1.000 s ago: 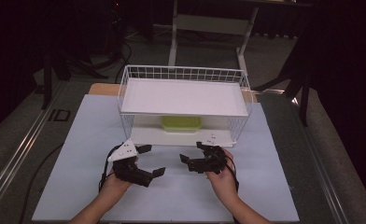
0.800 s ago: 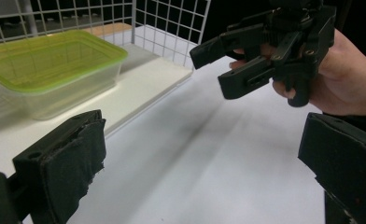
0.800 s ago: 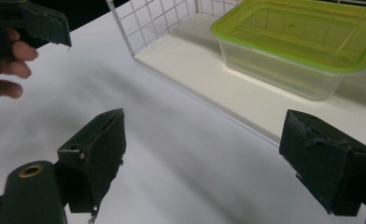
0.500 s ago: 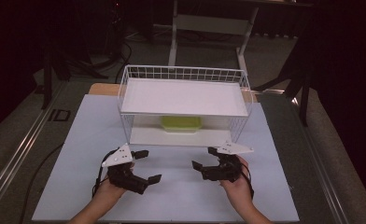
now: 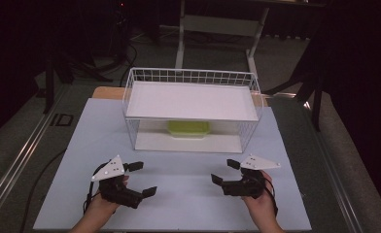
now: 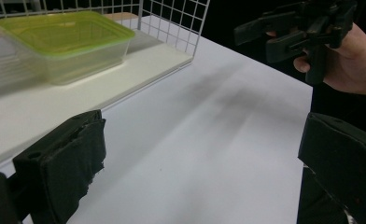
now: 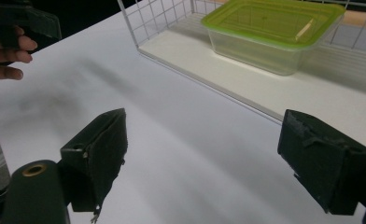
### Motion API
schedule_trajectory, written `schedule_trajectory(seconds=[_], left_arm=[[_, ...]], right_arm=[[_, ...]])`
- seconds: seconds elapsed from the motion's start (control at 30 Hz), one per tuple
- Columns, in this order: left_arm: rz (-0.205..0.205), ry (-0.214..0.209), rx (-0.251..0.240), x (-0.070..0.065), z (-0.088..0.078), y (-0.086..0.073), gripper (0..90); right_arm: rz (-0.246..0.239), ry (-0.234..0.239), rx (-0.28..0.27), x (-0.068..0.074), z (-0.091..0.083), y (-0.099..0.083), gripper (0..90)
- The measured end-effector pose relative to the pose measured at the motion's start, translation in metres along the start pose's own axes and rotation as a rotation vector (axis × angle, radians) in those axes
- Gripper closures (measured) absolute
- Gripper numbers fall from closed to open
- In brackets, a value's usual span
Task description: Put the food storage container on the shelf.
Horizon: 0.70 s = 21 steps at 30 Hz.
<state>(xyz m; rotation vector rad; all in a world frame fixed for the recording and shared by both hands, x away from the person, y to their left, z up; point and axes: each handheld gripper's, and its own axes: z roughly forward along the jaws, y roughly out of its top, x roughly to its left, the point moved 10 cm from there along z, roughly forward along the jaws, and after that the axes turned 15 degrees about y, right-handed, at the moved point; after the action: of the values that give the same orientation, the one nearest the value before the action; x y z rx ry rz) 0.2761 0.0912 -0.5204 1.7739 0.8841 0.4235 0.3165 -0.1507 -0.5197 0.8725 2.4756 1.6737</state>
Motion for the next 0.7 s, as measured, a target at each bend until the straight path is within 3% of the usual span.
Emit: schedule_trajectory(seconds=[0.1,0.33,0.4,0.53,0.7], left_arm=[[-0.004,-0.001,0.000,-0.002,-0.006,-0.006,1.6],[-0.020,0.013,0.012,0.001,-0.016,-0.017,1.6],[-0.026,0.014,0.008,0.000,-0.019,-0.019,1.6],[-0.001,0.029,0.007,0.001,-0.022,-0.025,1.6],[-0.017,0.037,-0.029,0.003,-0.024,-0.022,1.6]], right_arm=[[-0.036,0.002,0.012,0.005,-0.005,-0.006,14.4],[-0.023,0.030,0.004,0.012,-0.013,-0.013,14.1],[-0.042,0.031,0.012,0.014,-0.015,-0.016,14.0],[-0.045,0.047,0.015,0.017,-0.018,-0.021,14.0],[-0.083,0.054,0.025,0.019,-0.023,-0.024,14.0]])
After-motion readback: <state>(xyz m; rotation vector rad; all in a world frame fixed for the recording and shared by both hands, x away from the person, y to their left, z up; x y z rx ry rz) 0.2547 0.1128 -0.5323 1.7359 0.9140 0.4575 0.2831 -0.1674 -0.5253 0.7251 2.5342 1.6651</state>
